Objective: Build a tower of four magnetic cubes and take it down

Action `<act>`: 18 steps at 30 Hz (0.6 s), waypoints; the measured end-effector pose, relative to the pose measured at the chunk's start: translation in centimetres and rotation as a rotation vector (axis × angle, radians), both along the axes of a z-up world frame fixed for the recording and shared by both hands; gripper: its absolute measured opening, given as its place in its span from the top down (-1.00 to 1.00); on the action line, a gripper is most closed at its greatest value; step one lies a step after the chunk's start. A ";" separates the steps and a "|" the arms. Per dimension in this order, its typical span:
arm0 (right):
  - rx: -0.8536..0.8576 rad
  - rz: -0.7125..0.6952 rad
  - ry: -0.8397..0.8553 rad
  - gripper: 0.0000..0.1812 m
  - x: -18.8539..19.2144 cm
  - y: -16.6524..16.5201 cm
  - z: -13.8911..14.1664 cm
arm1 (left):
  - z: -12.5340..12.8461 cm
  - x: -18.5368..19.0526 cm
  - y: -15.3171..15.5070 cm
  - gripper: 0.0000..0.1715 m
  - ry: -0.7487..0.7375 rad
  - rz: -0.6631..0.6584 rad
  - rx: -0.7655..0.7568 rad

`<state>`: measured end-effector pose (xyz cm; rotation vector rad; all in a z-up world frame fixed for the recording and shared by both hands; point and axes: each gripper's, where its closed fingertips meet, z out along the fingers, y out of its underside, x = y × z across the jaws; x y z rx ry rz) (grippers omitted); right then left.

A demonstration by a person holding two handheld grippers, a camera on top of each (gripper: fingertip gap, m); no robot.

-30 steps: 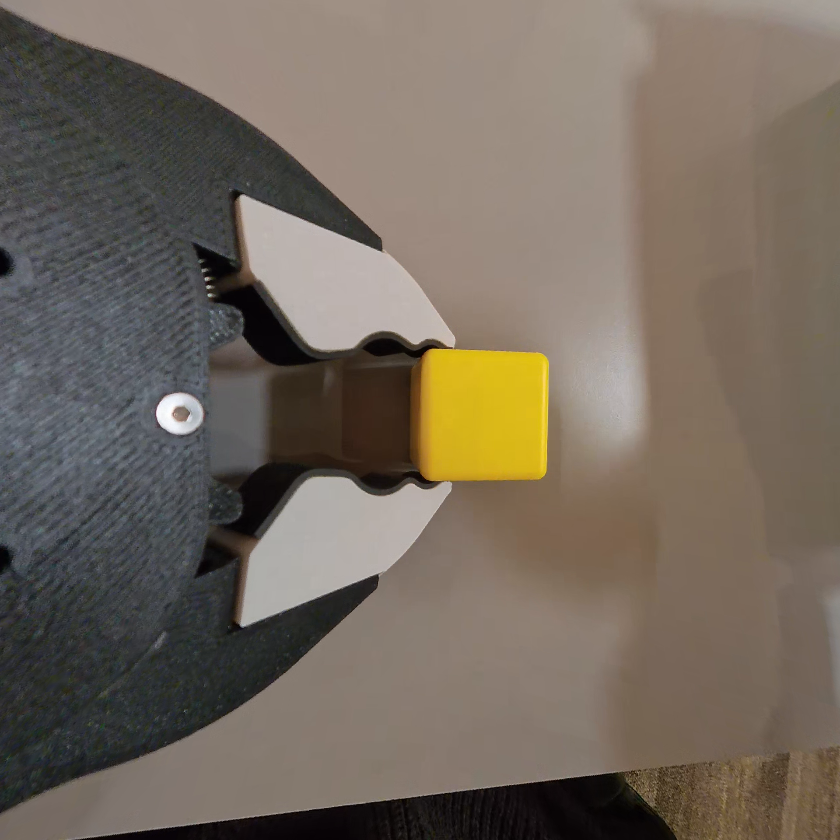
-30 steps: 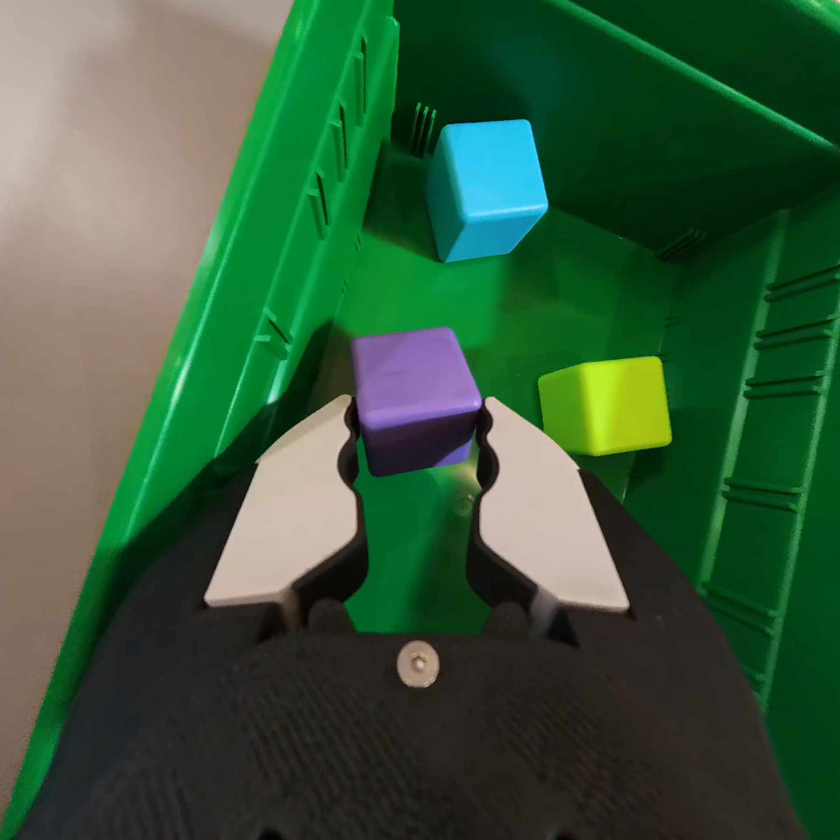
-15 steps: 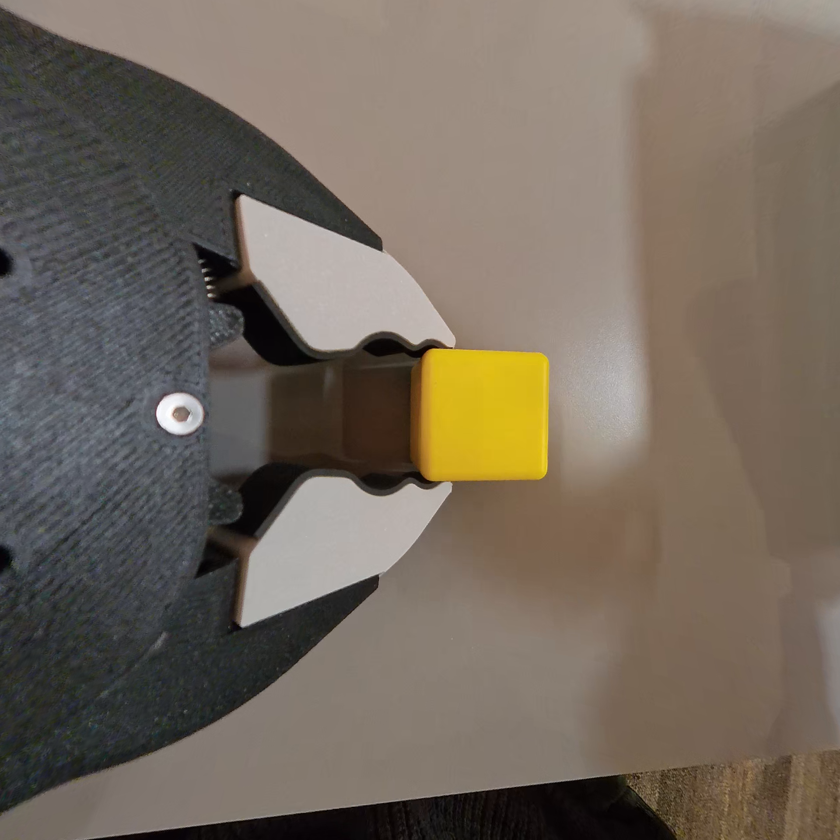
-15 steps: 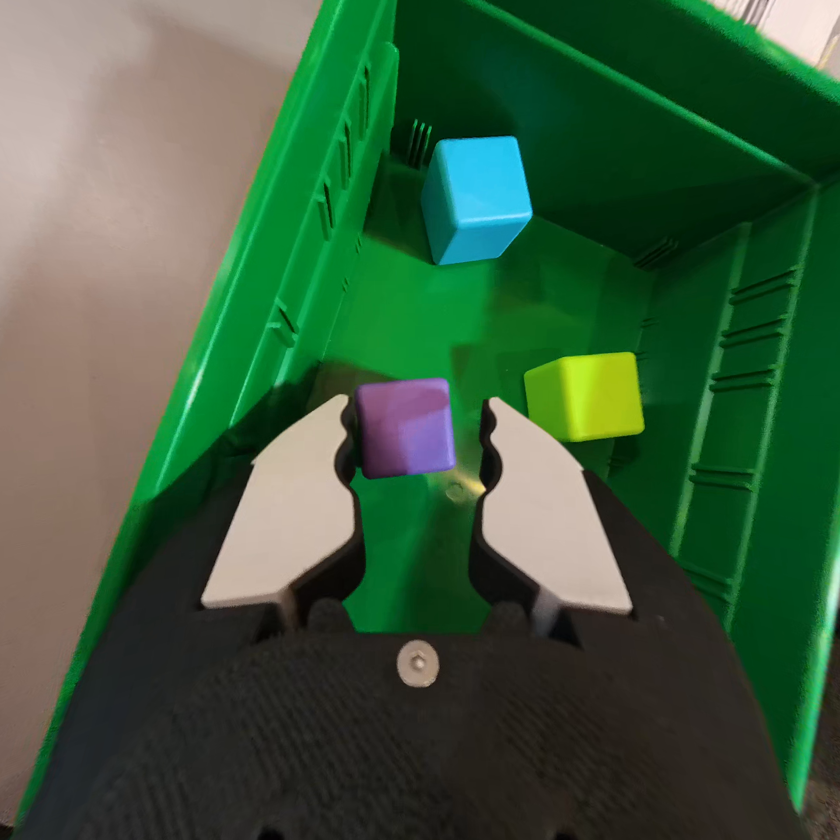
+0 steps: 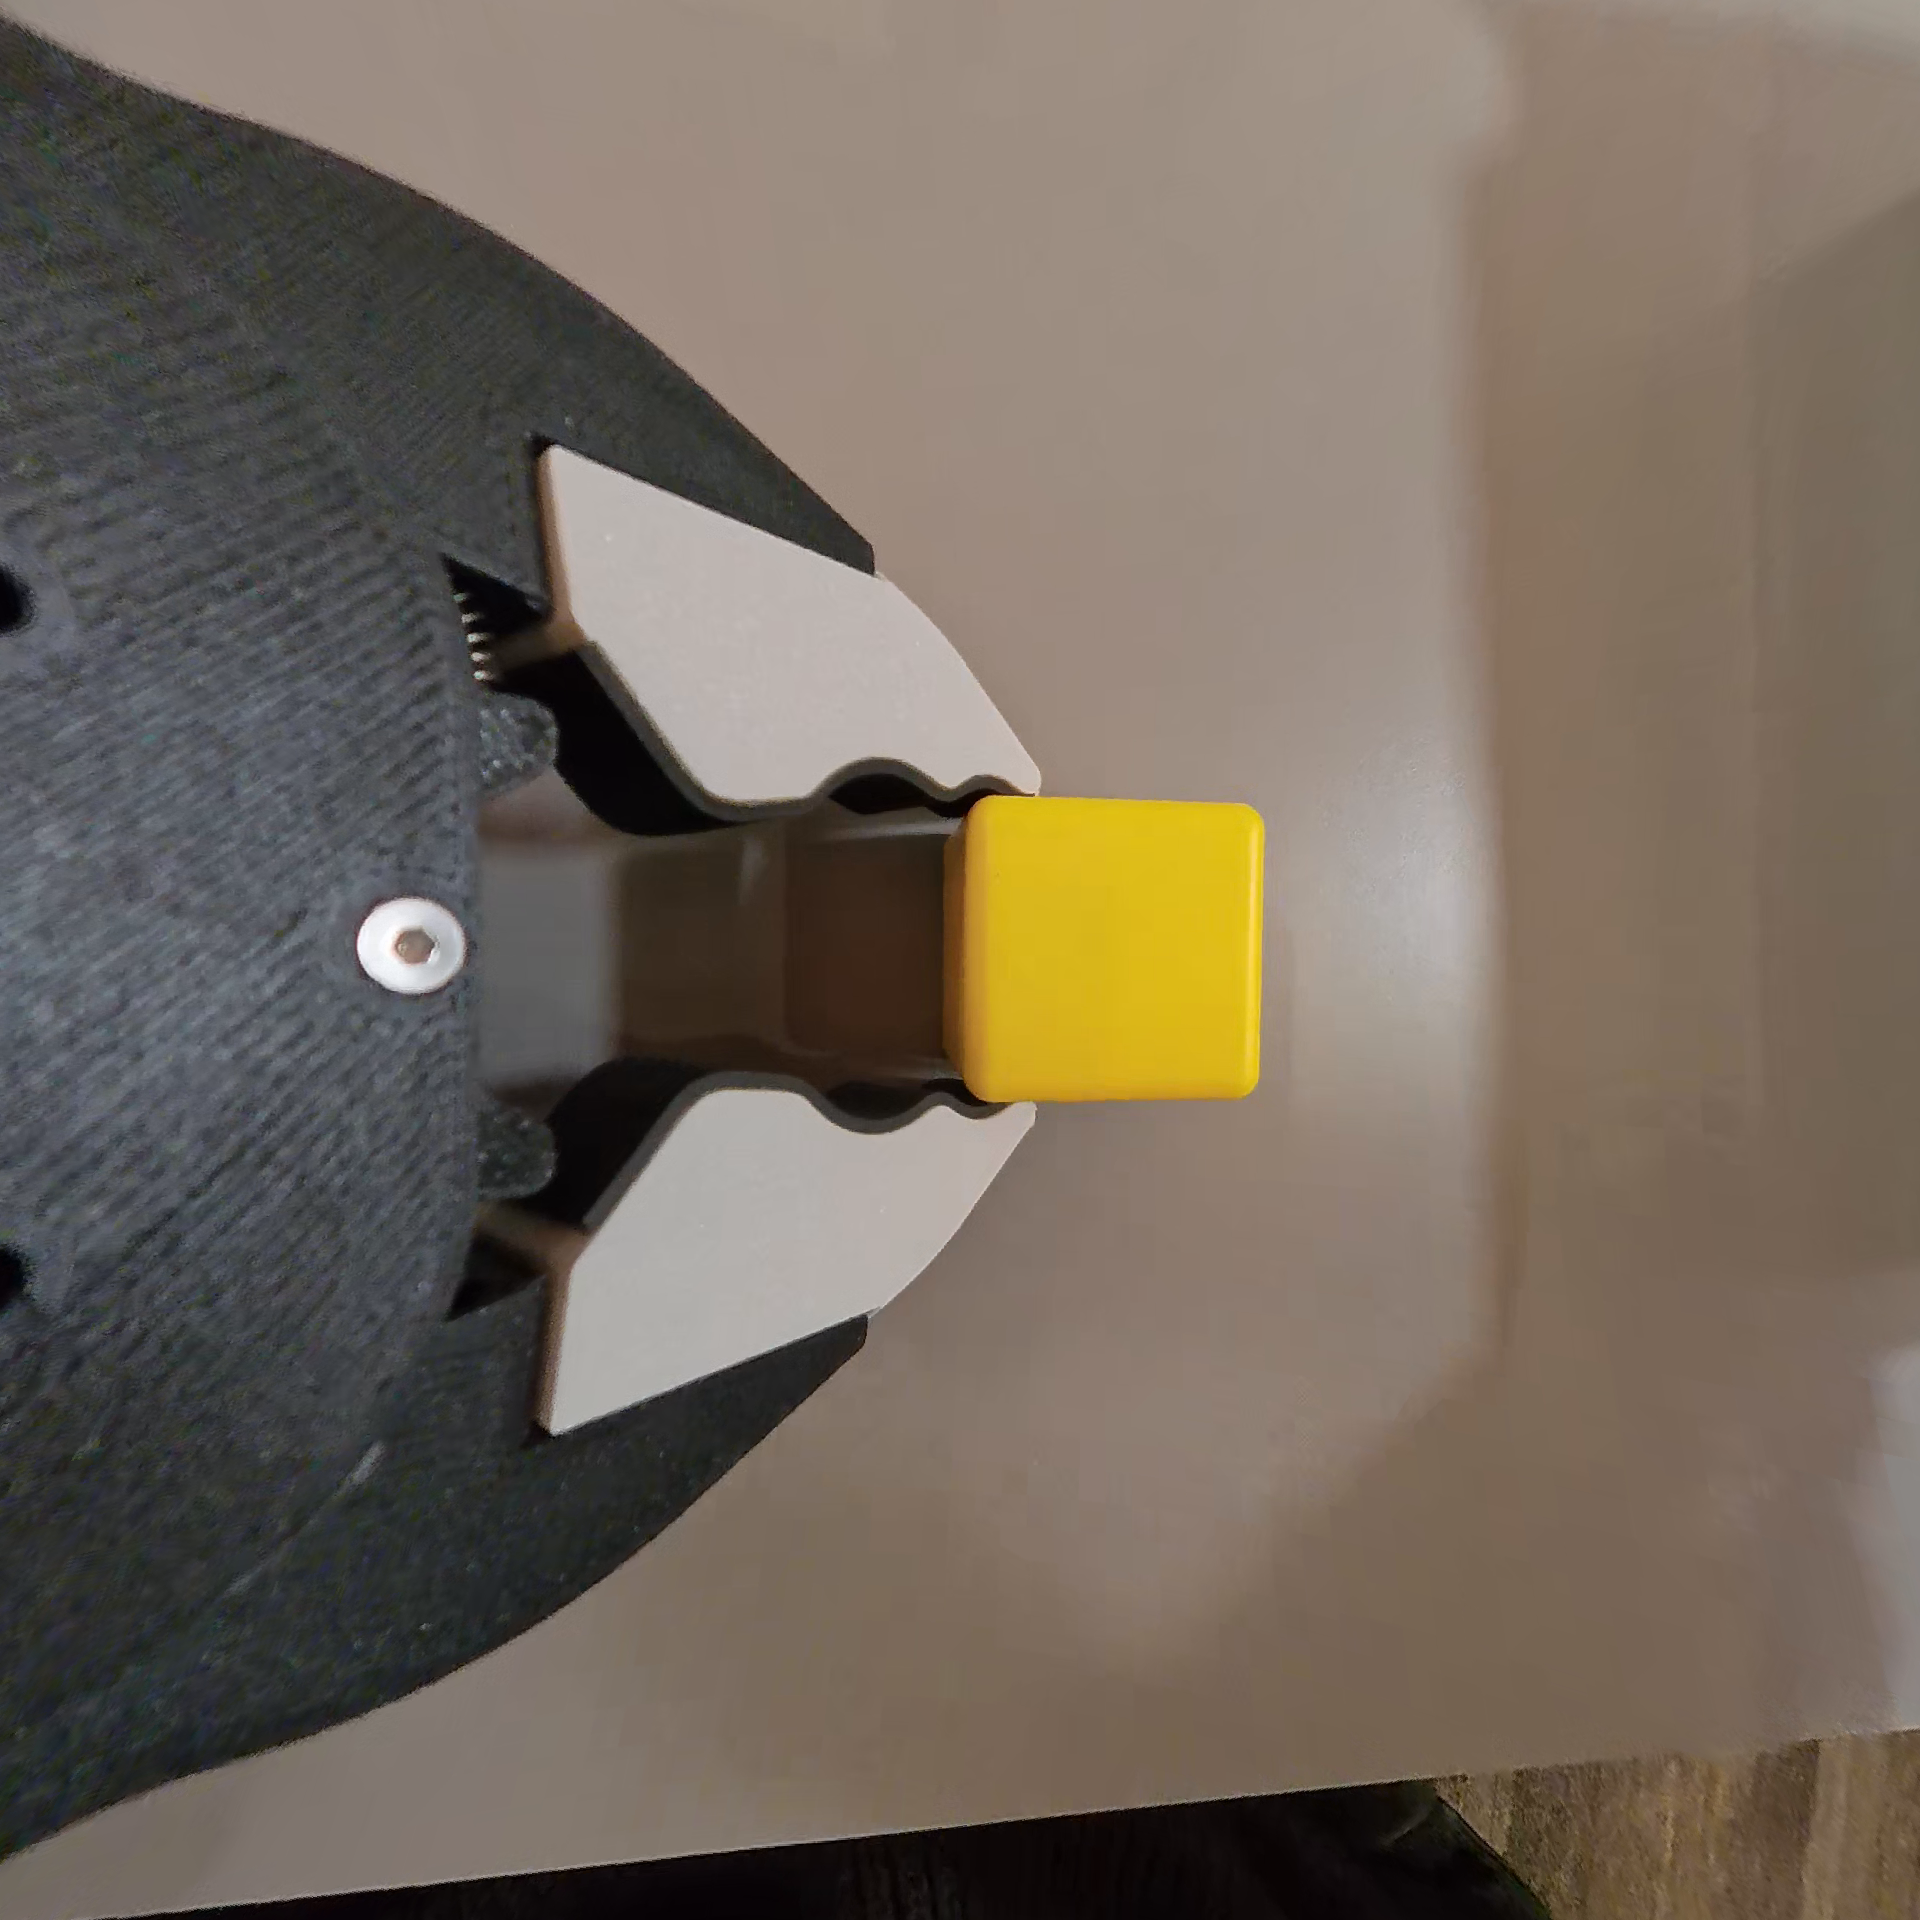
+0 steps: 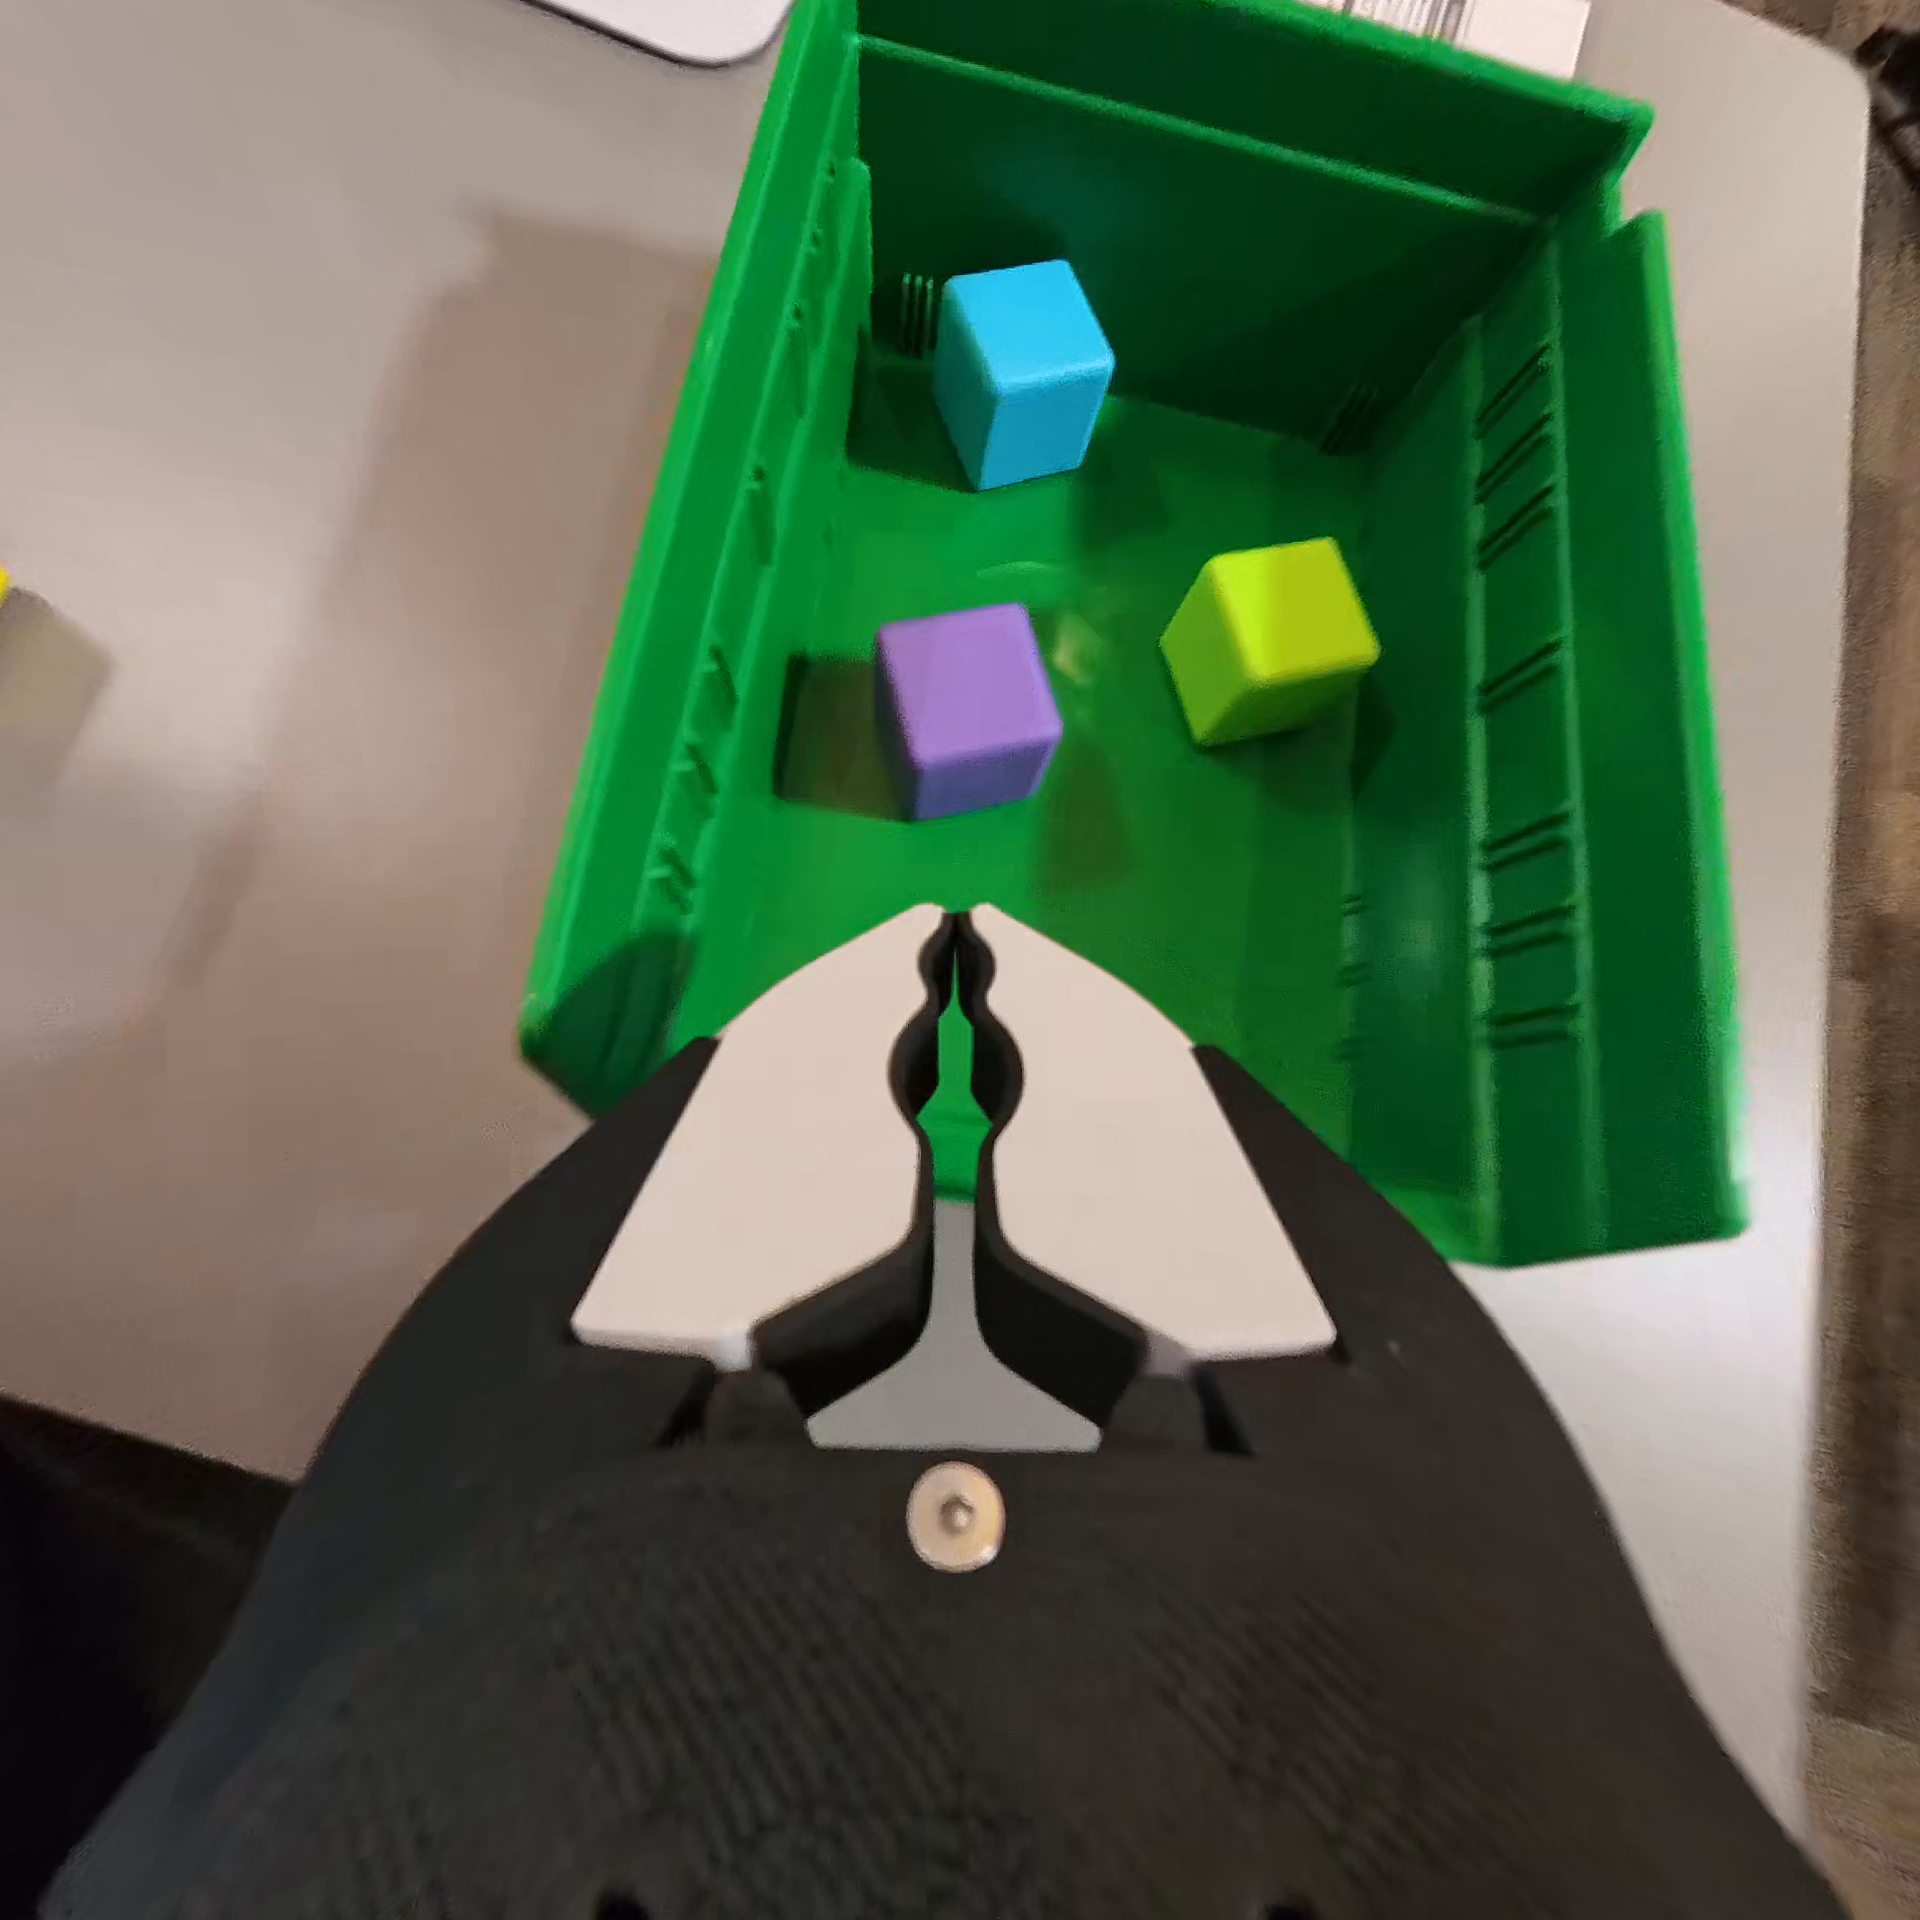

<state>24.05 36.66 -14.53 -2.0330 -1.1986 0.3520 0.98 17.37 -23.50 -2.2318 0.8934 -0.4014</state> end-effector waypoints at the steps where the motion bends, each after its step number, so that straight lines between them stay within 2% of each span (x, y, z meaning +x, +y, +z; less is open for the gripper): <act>1: -0.018 -0.005 0.040 1.00 0.1 -1.0 -0.3 | 0.0 0.0 0.0 0.41 0.004 0.001 -0.001; 3: -0.075 0.011 0.097 1.00 -0.2 -2.9 -0.9 | -0.1 0.0 0.0 0.41 0.014 0.003 0.000; 8: -0.128 0.058 0.047 1.00 -0.9 -4.7 -2.9 | -0.4 -0.2 0.1 0.41 0.033 0.015 -0.003; 13: -0.177 0.102 0.108 1.00 -3.2 -6.0 -3.1 | -0.5 -0.6 0.5 0.31 0.036 0.059 -0.010; 18: -0.161 0.111 0.100 1.00 -4.0 -6.5 -3.2 | -0.5 -0.6 0.5 0.30 0.036 0.065 -0.011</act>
